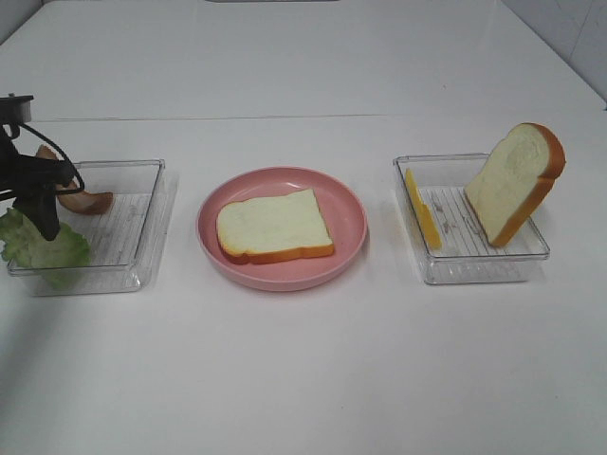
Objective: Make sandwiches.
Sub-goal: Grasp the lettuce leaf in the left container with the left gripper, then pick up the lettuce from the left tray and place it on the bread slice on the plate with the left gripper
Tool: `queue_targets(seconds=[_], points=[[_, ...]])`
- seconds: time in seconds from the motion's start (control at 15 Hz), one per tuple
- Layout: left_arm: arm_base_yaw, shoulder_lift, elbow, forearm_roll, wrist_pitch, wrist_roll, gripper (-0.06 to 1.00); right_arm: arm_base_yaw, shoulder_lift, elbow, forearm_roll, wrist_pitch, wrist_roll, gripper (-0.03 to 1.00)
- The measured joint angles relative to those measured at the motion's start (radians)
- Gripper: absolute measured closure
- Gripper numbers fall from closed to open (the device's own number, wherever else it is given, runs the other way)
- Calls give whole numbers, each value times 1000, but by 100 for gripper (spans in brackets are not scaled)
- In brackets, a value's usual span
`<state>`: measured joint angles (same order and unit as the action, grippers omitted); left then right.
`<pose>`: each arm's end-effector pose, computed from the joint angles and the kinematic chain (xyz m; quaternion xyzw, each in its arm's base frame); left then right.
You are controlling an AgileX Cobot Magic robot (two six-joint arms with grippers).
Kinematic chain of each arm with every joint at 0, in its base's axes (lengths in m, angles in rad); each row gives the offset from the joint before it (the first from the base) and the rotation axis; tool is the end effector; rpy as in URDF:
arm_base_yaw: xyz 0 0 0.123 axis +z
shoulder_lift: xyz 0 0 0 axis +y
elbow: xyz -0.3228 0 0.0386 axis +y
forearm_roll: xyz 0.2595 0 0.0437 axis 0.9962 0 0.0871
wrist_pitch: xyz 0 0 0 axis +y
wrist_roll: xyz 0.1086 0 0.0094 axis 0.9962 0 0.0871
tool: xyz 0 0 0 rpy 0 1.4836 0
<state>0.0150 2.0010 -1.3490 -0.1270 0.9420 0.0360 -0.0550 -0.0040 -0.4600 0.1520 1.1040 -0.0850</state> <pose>0.4099 -0.0050 0.1694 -0.0252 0.9978 -0.0517 0.0333 -0.0175 0.0157 0.2592 -0.0163 0.8706 0.0417 0.4900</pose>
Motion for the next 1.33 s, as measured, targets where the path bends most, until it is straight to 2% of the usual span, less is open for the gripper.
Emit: queue_targets(seconds=[0.2,0.4,0.53,0.67,1.0,1.2,1.33], points=[[0,2,0,-1,-26,0,60,0,0,0,0,0,0,12],[0,2,0,-2,-27,0,76,0,0,0,0,0,0,12],[0,3,0,-2,-44,0,89,0,0,0,0,0,0,12],[0,3,0,-2,-45,0,93,0,0,0,0,0,0,12],[0,3,0,-20,-18,1,94,0,0,0,0,0,0,12],[0,-26,0,-76,20,5,94,0,0,0,0,0,0,12],[0,-78,0,-138,34,45,94,0,0,0,0,0,0,12]])
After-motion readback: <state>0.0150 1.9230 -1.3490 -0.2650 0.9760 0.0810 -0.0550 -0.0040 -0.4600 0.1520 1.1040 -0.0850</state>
